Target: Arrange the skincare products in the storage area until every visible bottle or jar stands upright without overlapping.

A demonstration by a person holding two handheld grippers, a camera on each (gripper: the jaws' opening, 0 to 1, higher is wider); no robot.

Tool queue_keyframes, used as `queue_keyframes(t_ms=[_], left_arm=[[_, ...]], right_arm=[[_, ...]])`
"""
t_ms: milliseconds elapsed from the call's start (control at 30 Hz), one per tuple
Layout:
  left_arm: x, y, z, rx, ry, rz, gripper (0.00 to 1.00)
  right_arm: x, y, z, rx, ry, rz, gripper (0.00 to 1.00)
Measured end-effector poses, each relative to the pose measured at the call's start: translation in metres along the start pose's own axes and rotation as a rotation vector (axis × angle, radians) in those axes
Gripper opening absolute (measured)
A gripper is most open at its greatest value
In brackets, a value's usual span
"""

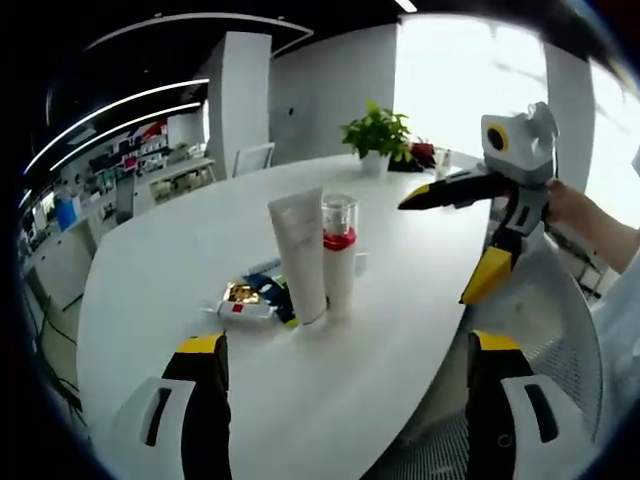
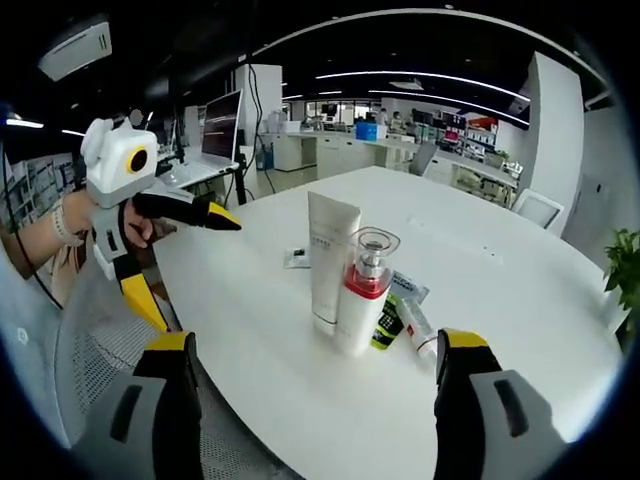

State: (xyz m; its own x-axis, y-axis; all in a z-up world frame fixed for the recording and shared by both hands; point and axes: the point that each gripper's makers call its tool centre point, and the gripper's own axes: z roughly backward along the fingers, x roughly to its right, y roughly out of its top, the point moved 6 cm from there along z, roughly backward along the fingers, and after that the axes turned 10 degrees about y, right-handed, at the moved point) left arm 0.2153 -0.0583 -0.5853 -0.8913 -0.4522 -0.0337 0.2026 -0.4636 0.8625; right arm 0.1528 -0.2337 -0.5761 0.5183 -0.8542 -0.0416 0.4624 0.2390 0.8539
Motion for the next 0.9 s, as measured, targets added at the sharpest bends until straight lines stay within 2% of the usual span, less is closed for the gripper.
queue_keyframes(t_ms=[200,333,500,900], left_arm=[[-0.003,-0.001,0.002,0.005,0.006,0.007,0.97],[-0.004,0.001,0.003,0.023,0.008,0.012,0.97],[-0.007,0.000,0.000,0.036,0.007,0.011,0.97],[-0.022,-0.003,-0.010,0.011,0.012,0.015,0.97]], right_arm=[[0.000,-0.001,0.001,-0.031,-0.017,0.028,0.98],[0.001,0.001,0.002,-0.007,-0.011,0.018,0.98],[0.006,0.000,0.000,-0.022,-0.016,0.008,0.97],[0.013,-0.002,-0.008,-0.039,-0.008,0.000,0.98]])
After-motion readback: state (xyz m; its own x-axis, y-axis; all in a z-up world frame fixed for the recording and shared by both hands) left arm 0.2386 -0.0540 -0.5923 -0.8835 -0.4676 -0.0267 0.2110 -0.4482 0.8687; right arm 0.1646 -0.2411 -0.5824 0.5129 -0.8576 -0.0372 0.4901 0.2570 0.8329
